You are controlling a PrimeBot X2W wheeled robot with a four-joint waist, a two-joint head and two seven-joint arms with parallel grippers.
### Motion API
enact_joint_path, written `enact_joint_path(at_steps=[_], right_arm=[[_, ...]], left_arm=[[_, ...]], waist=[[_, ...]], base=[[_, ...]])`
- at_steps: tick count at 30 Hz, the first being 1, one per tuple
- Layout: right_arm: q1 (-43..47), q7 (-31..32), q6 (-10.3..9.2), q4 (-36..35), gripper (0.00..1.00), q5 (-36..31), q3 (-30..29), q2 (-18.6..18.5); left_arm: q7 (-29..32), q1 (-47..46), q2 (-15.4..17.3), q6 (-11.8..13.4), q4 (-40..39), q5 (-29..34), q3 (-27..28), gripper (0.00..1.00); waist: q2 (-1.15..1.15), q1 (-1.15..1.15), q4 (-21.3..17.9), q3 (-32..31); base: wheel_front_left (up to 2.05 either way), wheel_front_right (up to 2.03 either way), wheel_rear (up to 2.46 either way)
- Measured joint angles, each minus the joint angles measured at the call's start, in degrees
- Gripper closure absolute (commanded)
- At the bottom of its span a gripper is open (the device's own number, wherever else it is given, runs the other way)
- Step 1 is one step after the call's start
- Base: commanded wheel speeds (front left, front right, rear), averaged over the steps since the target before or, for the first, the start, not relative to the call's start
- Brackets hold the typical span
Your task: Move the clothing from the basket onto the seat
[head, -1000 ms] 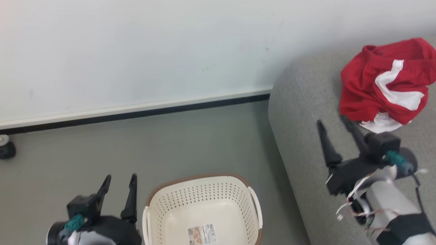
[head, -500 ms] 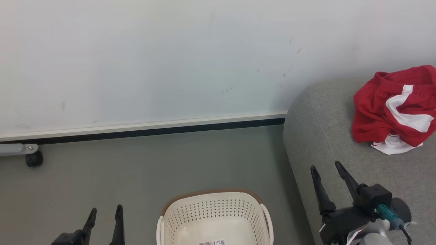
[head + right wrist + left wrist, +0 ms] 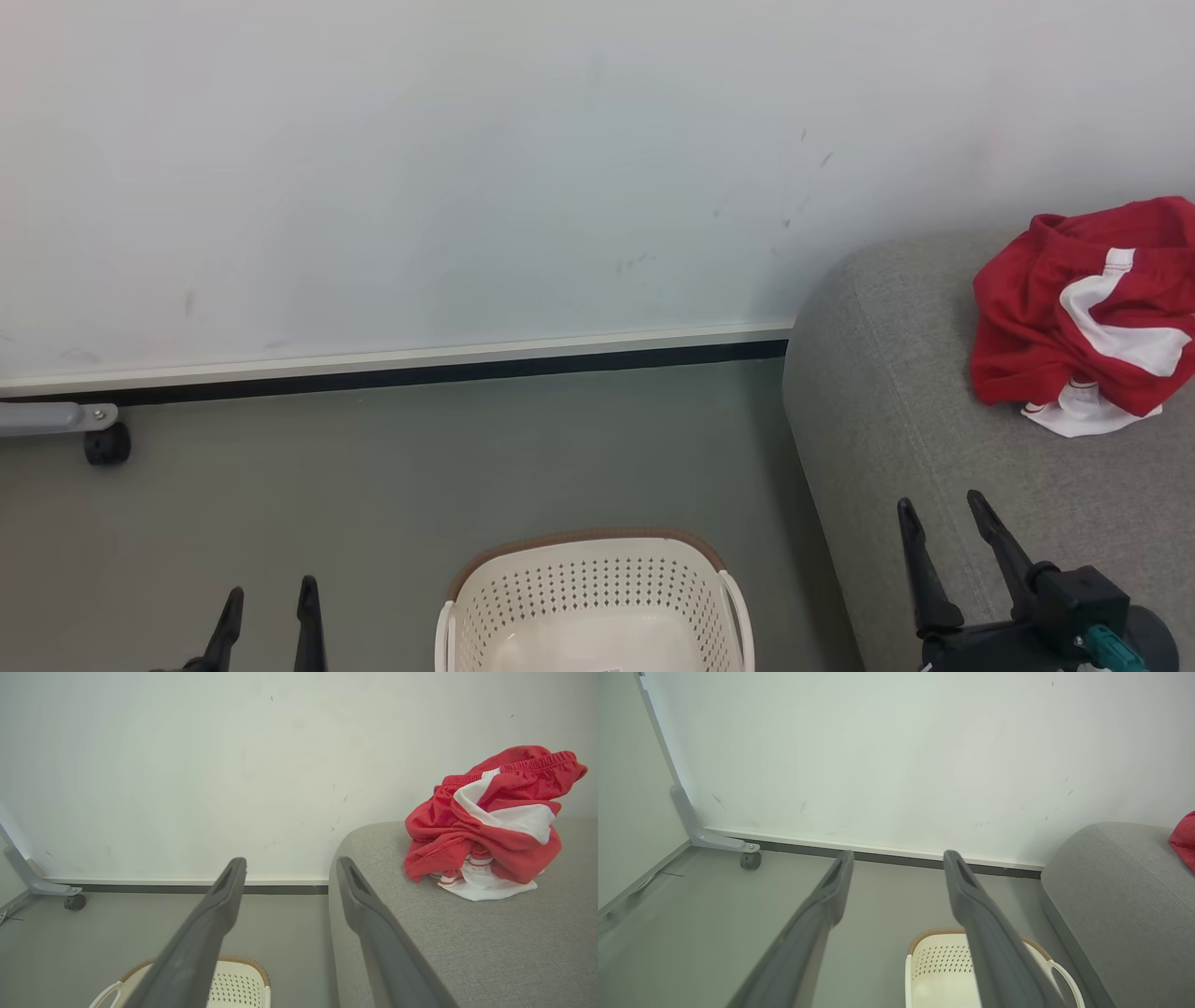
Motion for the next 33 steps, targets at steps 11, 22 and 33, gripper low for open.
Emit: enact_joint_path(at_steps=[11,22,33], right_arm=[[2.1,0.0,-0.44,-3.6,0.0,-1.1,-2.8,0.2],[3.1,0.0,-0.45,-4.8,0.0,-2.5,-4.0,0.7],[3.2,0.0,-0.51,-5.5,0.0,-3.3,-4.9,1.4]], left_arm=[[0.0,0.2,-0.9,0.0,-2.1,1.2,1.5,0.0],[0.0,0.2,-1.4,0.0,-2.7,2.6,2.2,0.0],[0.0,0.2,-1.4,0.0,-2.9,3.3,3.0,0.0]], waist=[[0.0,0.0,0.0,0.3],[0.0,0.0,0.0,0.6],[0.0,0.0,0.3,0.8]], base=[[0.0,0.0,0.0],[0.0,0.0,0.0],[0.0,0.0,0.0]])
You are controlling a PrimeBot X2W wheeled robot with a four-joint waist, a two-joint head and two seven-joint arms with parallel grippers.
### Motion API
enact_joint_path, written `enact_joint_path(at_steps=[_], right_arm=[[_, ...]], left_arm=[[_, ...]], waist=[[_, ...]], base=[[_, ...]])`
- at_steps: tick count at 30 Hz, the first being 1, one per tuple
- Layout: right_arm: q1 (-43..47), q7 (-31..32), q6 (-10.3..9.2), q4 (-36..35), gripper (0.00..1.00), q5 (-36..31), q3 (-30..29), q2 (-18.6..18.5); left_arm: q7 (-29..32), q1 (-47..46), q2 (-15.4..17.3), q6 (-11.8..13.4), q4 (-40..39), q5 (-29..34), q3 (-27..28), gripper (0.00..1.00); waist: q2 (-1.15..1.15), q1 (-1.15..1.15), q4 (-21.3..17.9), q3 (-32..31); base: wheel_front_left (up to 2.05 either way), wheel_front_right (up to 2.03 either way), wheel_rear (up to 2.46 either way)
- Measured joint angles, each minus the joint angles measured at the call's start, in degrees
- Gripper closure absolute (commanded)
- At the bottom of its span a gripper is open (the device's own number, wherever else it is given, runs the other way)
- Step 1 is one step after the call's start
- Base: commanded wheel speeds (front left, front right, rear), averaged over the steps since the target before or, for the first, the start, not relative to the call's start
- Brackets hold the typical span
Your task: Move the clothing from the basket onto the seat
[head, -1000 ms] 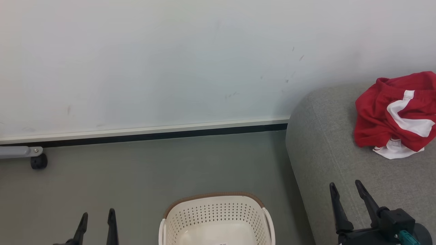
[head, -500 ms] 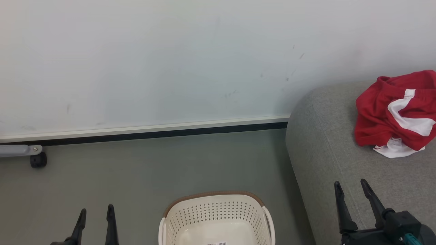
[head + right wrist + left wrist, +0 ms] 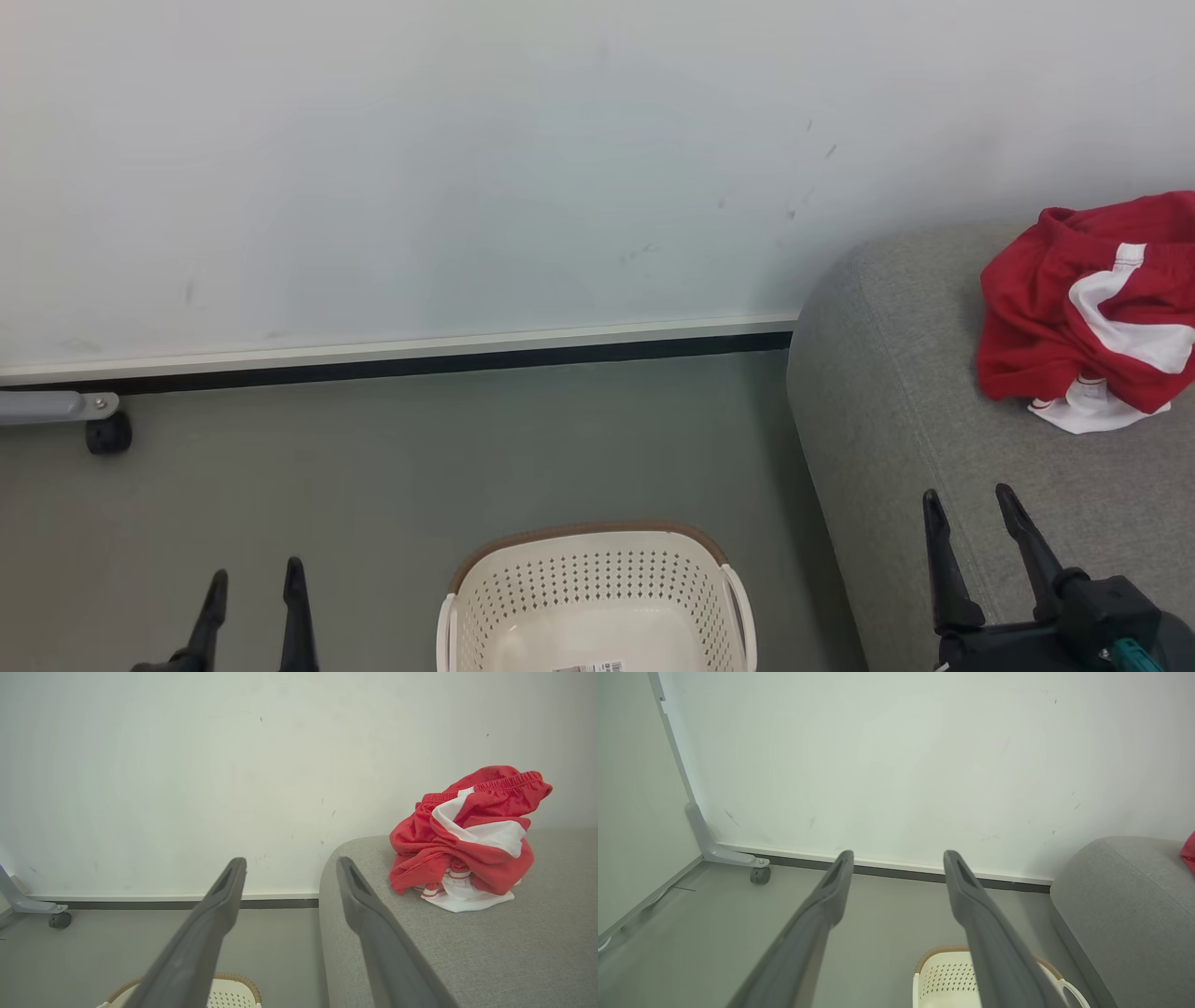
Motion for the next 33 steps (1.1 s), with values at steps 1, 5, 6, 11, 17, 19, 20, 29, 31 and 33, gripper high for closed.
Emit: enact_joint_path(at_steps=[1,5,6,11,17,19,20,29,31,33], right_arm=[[0.0,0.1,0.0,0.1,1.0,0.0,0.0,0.1],[1.2,0.2,0.01,2.6,1.0,0.0,0.6,1.1],[1.6,0.2,0.07,3.1,1.0,0.0,0.7,1.3],[2.0,0.7,0.34,3.3,1.0,1.3,0.0,1.7],[2.0,2.1,1.1,3.8,1.0,5.5,-1.5,2.3],[1.9,2.6,1.44,4.0,1.0,7.6,-2.0,2.5],[1.9,2.7,1.66,4.1,1.0,8.4,-2.2,2.6],[0.8,5.2,3.12,4.7,1.0,16.0,-4.7,3.6],[0.9,5.7,3.28,4.9,1.0,17.7,-5.2,3.8],[0.8,6.1,3.63,5.1,1.0,19.2,-5.6,4.0]], left_arm=[[0.0,0.0,-0.1,0.0,0.1,0.1,0.0,1.0],[0.1,0.7,-1.0,-0.1,2.4,0.1,-0.4,1.0],[0.1,1.1,-1.2,-0.1,2.9,0.1,-0.5,1.0],[0.8,1.2,-1.6,-0.6,3.2,-1.2,-0.1,1.0],[2.2,1.0,-1.9,-1.2,3.5,-5.3,0.7,1.0],[2.7,0.9,-2.0,-1.7,3.6,-7.0,1.0,1.0],[2.9,0.8,-2.1,-1.7,3.6,-7.8,1.1,1.0],[5.2,-0.4,-2.7,-3.2,4.0,-14.8,2.5,1.0],[5.7,-0.4,-2.9,-3.2,4.2,-15.8,2.7,1.0],[6.0,-0.5,-3.1,-3.6,4.3,-17.3,2.9,1.0]], waist=[[0.0,0.0,0.0,0.0],[0.0,0.0,0.0,0.0],[0.0,0.0,0.0,0.0],[0.0,0.0,0.1,0.1],[0.0,0.01,0.1,0.2],[0.0,0.01,0.1,0.2],[0.0,0.01,0.1,0.3],[0.0,0.01,0.2,0.4],[0.0,0.01,0.2,0.5],[0.0,0.01,0.2,0.5]], base=[[0.0,0.0,0.0],[0.0,0.0,0.0],[0.0,0.0,0.0],[0.0,0.0,0.0],[0.0,0.0,0.0],[0.0,0.0,0.0],[0.0,0.0,0.0],[0.0,0.0,0.0],[0.0,0.0,0.0],[0.0,0.0,0.0]])
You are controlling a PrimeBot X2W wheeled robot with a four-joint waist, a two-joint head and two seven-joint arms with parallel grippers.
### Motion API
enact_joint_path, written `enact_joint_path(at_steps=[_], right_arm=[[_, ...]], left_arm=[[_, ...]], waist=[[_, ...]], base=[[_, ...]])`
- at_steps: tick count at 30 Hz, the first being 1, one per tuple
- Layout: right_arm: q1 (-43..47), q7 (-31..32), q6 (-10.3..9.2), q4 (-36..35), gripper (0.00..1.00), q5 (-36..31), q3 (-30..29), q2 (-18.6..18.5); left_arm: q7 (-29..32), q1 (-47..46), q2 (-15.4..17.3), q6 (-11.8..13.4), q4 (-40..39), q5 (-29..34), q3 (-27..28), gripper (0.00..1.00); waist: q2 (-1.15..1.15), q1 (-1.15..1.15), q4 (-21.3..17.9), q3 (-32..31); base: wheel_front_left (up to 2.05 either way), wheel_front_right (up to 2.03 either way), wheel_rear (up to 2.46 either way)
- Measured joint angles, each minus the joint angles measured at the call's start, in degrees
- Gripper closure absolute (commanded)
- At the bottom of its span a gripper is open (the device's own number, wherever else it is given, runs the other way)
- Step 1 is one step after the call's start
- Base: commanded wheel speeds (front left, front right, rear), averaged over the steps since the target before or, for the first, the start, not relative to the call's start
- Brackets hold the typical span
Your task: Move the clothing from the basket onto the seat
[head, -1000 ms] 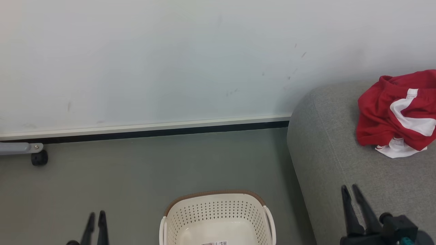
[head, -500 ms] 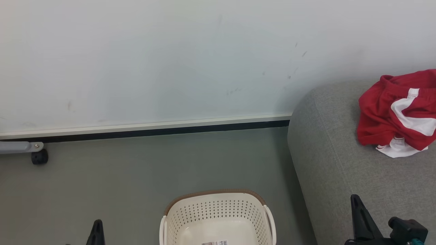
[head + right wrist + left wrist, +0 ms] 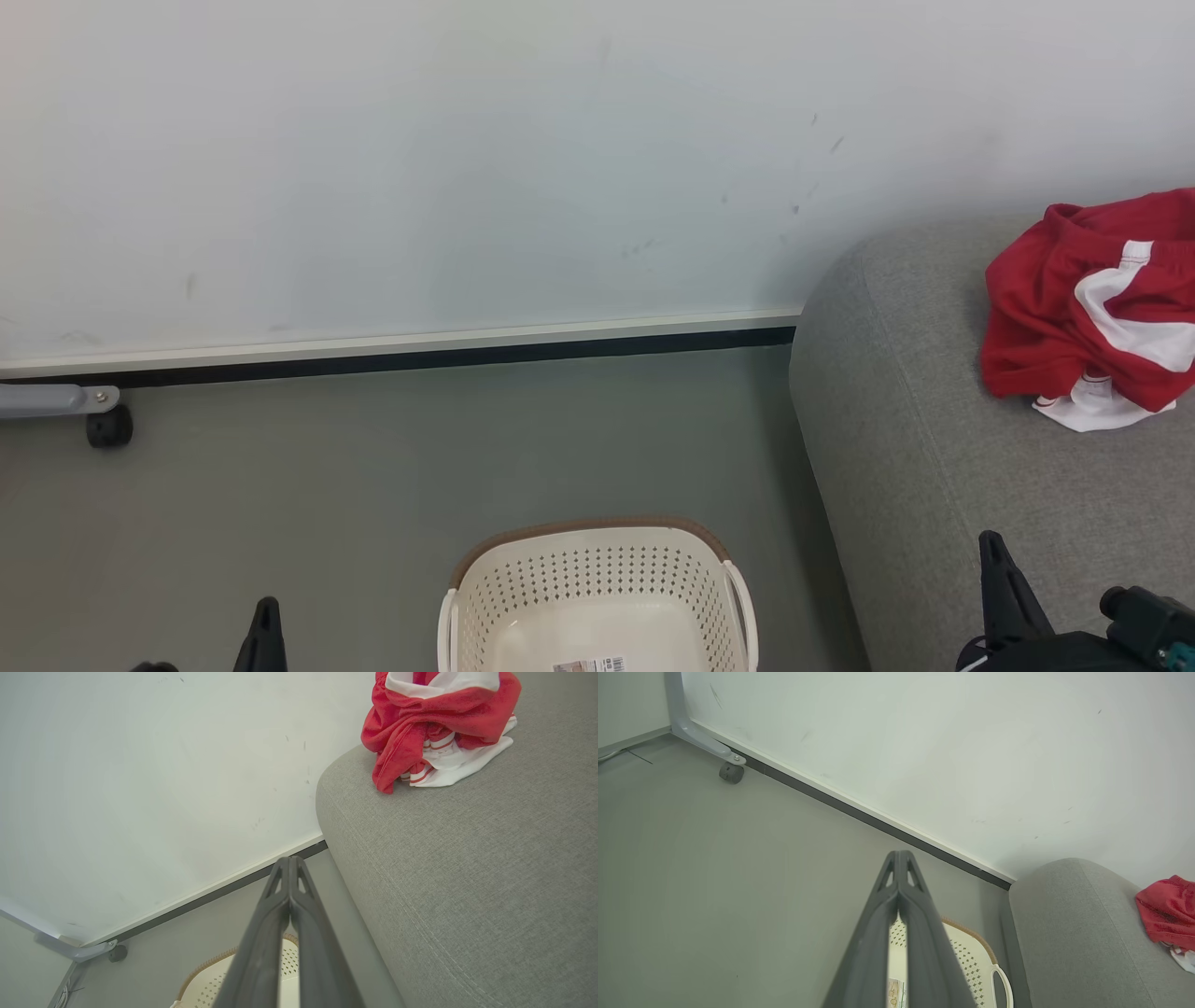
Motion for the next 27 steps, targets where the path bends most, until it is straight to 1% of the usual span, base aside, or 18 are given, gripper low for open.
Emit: enact_joint_path(at_steps=[9,13,24,27], right_arm=[[-0.7,1.8,1.1,0.7,1.0,6.9,-2.1,0.9],[-1.2,2.8,1.8,1.0,1.0,10.0,-3.1,1.3],[-1.6,5.1,3.49,1.8,1.0,18.2,-5.7,2.4],[-2.3,5.7,3.64,2.0,1.0,20.5,-6.4,2.6]], left_arm=[[1.9,-1.1,-0.5,-1.1,0.5,-6.0,1.2,1.0],[2.7,-1.5,-0.8,-2.0,0.6,-9.1,1.7,1.0],[5.1,-3.1,-1.5,-3.5,1.2,-16.5,3.1,1.0],[5.7,-3.5,-1.8,-4.0,1.2,-19.0,3.4,1.0]], waist=[[0.0,0.0,0.1,0.2],[0.0,0.0,0.1,0.2],[0.0,0.0,0.2,0.4],[0.0,0.0,0.2,0.5]], base=[[0.0,0.0,0.0],[0.0,0.0,0.0],[0.0,0.0,0.0],[0.0,0.0,0.0]])
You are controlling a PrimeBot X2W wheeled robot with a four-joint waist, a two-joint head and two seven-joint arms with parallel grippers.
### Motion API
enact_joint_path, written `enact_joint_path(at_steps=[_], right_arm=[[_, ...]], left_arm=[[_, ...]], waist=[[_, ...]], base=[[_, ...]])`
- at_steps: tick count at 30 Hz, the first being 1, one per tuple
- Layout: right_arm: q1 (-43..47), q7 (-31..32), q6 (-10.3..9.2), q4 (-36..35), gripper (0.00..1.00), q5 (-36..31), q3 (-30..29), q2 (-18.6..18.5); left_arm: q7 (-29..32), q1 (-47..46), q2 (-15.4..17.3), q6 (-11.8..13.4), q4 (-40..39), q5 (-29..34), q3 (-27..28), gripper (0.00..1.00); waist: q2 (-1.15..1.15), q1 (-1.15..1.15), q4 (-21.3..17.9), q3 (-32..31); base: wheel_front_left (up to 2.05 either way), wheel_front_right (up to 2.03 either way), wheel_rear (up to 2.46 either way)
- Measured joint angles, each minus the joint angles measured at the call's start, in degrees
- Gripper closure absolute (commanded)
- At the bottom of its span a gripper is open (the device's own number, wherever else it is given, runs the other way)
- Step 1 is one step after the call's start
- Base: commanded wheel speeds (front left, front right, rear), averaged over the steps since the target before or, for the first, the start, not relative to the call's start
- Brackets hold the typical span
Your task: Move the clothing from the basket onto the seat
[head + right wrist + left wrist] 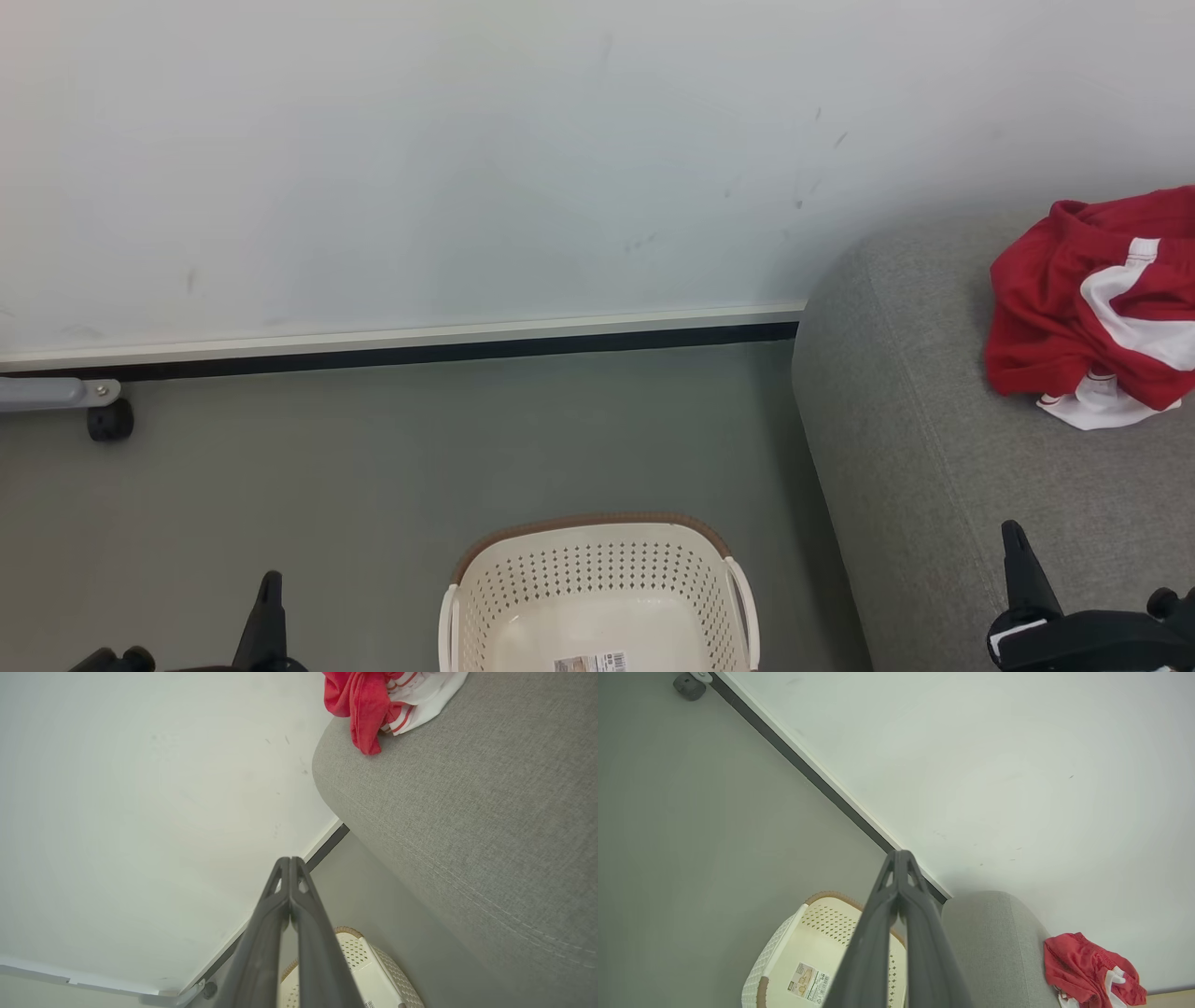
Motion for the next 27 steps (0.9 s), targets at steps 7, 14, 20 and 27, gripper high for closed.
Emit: enact_joint_path(at_steps=[7,14,20,27], right_arm=[[-0.1,1.5,1.04,0.5,1.0,5.2,-1.6,0.7],[-0.8,2.8,2.23,1.3,1.0,10.5,-3.2,1.5],[-1.2,4.0,3.0,1.6,1.0,15.0,-4.7,1.9],[-1.5,5.5,3.97,2.0,1.0,20.0,-6.3,2.6]], left_arm=[[1.3,-0.8,-0.5,-0.9,0.5,-4.5,0.9,1.0],[2.9,-1.5,-0.9,-2.1,0.9,-9.2,1.7,1.0],[4.0,-2.3,-1.4,-2.7,1.1,-13.6,2.4,1.0],[5.5,-3.5,-1.9,-3.6,1.4,-18.3,3.4,1.0]], waist=[[0.0,0.0,0.0,0.1],[0.0,-0.01,0.1,0.3],[0.0,-0.01,0.1,0.4],[0.0,-0.01,0.2,0.5]], base=[[0.0,0.0,0.0],[0.0,0.0,0.0],[0.0,0.0,0.0],[0.0,0.0,0.0]])
